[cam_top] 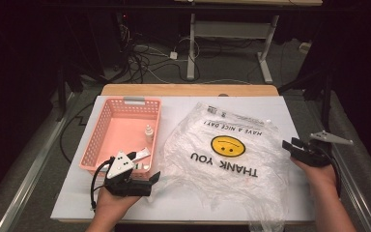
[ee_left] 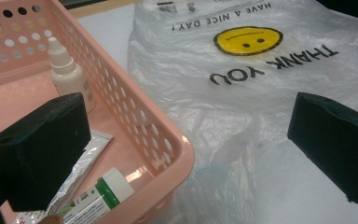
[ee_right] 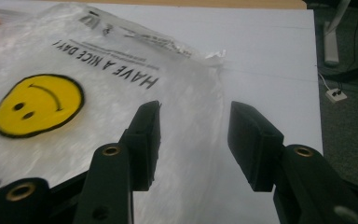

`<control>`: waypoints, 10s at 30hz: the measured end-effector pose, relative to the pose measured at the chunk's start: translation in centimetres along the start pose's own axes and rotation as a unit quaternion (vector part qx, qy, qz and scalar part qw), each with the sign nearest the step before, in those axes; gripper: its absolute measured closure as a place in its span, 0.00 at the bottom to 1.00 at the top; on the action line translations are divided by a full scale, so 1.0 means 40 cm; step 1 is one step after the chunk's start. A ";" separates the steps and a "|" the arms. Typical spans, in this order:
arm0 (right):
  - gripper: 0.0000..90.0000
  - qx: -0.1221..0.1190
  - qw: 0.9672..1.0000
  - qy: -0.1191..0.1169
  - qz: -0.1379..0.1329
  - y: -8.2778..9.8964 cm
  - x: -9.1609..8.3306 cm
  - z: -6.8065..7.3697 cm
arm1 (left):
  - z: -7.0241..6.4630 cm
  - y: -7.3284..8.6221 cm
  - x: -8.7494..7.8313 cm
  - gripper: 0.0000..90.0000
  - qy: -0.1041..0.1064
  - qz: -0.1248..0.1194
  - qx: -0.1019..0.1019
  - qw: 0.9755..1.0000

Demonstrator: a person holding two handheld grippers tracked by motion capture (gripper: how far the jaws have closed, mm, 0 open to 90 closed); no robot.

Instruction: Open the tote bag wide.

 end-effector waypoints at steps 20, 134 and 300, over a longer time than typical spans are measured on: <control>0.50 -0.012 0.995 -0.013 0.102 -0.040 0.250 -0.034 | -0.005 0.007 0.013 0.00 -0.003 0.000 0.009 1.000; 0.41 -0.179 0.965 -0.191 -0.009 -0.069 0.036 0.478 | 0.014 0.007 0.016 0.00 0.009 -0.012 0.001 1.000; 1.00 -0.122 0.967 -0.147 -0.166 -0.221 -0.038 0.399 | 0.197 -0.141 -0.017 0.02 -0.040 -0.046 -0.085 0.995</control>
Point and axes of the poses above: each handheld gripper's, and its own axes: x roughly forward along the jaws, y roughly out of its underside, z roughly to its left, the point moved 6 cm from there along x, roughly forward along the jaws, and after that the axes turned 14 degrees about -x, right-handed, at the moved point
